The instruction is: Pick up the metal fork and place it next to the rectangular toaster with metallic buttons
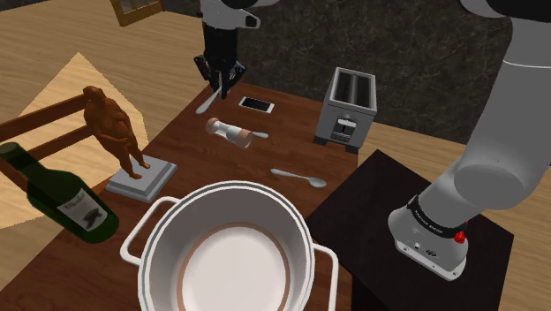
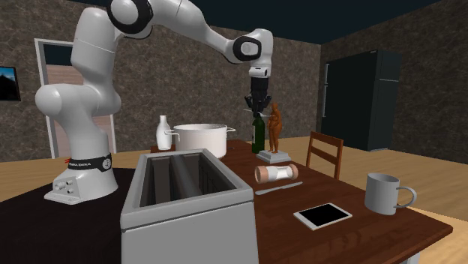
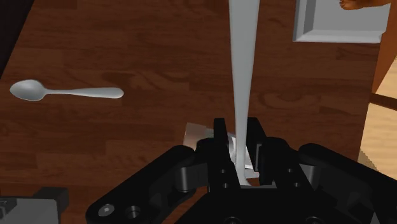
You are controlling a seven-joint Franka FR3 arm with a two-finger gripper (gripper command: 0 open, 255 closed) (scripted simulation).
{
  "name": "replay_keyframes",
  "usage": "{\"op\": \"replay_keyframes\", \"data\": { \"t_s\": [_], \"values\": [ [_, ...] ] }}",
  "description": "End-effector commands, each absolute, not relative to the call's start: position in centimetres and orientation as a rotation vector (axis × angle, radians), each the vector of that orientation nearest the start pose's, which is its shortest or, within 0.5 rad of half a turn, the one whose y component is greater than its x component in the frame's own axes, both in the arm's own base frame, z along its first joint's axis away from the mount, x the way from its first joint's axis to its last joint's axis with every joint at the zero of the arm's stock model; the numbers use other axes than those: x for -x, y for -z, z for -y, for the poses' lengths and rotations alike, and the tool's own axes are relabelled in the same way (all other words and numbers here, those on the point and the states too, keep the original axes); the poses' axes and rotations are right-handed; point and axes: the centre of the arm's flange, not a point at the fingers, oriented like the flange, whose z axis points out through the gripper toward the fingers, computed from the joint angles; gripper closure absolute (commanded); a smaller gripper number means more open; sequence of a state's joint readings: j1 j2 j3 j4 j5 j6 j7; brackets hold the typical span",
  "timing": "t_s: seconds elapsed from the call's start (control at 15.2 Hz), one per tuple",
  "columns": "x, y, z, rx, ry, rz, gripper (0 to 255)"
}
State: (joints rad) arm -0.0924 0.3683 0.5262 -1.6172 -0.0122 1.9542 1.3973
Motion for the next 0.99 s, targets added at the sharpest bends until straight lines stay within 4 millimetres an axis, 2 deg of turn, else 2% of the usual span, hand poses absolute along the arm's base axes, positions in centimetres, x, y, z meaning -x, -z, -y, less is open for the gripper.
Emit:
{"op": "replay_keyframes", "data": {
  "t_s": [0.0, 0.92],
  "values": [
    [-59.5, -43.8, -22.2, 2.656, -0.188, -1.434, 255],
    [-46.2, -43.9, -9.4, 2.656, -0.188, -1.434, 255]
  ]
}}
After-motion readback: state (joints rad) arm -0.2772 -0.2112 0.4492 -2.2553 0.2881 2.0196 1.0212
